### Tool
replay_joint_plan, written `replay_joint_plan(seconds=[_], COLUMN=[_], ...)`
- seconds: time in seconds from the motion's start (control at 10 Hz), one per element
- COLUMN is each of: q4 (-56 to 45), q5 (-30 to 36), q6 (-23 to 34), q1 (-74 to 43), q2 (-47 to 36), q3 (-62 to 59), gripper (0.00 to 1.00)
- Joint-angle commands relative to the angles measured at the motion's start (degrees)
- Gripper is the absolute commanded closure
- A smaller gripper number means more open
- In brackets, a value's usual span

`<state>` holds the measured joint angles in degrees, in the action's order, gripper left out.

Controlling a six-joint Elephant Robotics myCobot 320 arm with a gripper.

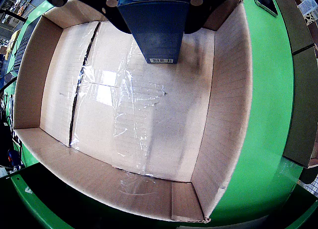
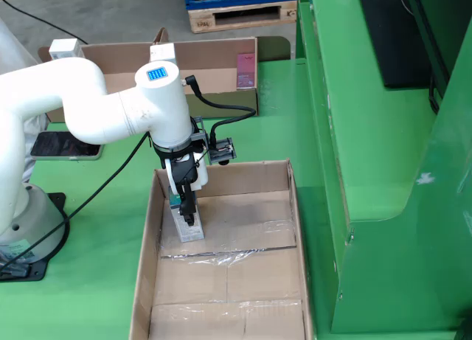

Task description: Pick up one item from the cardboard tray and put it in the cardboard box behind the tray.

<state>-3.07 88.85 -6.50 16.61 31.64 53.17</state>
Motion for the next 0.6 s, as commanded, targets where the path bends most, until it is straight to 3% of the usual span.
replay_joint_plan(seconds=[0.0, 0.2, 0.5], q4=[0.95, 0.95, 4.07], q5=[-0.87, -0.87, -2.36], q6=[-0.28, -0.28, -0.42], q1=[-0.03, -0.03, 1.48], q2=[-2.62, -2.62, -14.23], q3=[-0.64, -0.64, 7.77], gripper=[1.00, 1.00, 1.00])
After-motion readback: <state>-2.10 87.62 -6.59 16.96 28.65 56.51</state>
